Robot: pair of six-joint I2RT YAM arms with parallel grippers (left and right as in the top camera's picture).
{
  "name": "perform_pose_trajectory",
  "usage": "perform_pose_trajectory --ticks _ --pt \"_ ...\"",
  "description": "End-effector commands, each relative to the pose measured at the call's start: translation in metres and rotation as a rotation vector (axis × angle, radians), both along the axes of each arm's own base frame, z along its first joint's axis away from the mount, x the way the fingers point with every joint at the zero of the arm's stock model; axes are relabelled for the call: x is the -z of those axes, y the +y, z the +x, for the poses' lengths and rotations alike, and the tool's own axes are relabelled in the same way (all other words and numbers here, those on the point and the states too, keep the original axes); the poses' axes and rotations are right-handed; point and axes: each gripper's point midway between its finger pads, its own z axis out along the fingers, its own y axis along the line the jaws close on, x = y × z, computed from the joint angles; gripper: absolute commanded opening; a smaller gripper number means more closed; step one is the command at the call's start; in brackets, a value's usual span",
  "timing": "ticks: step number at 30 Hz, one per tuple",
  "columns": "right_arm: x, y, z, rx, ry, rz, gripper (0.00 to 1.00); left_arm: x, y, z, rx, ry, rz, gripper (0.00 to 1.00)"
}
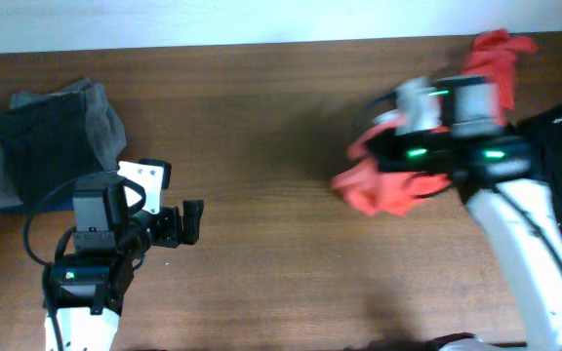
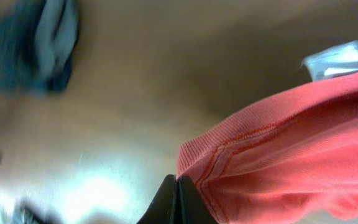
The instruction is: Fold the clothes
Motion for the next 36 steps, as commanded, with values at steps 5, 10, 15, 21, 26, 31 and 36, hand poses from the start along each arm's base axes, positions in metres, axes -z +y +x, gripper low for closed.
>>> perform_pose_trajectory --ticks 5,10,15,21,26,31,36 --pt "0.054 0.060 -0.017 -0.142 0.017 -0.266 0.25 -0.008 -0.003 0.000 0.007 -0.009 -0.013 0.99" --pt "0.023 0.027 0.000 0.002 -0.060 -0.318 0.33 -0.008 -0.004 0.000 0.011 -0.009 -0.018 0.99" --pt "-0.037 -0.041 0.000 0.198 -0.147 -0.324 0.40 -0.012 -0.016 0.005 0.061 -0.030 -0.070 0.99" --pt "-0.057 -0.118 -0.031 0.411 -0.108 -0.337 0.58 0.007 -0.052 0.023 0.185 0.020 -0.121 0.99" --pt "-0.048 -0.175 -0.062 0.594 0.010 -0.361 0.66 0.058 -0.119 0.048 0.272 0.179 -0.204 0.99" --pt "-0.044 -0.193 -0.070 0.647 0.050 -0.371 0.68 0.099 -0.175 0.039 0.378 0.306 -0.299 0.99" --pt "-0.044 -0.197 -0.071 0.661 0.054 -0.370 0.68 0.144 -0.196 0.026 0.356 0.442 -0.290 0.99"
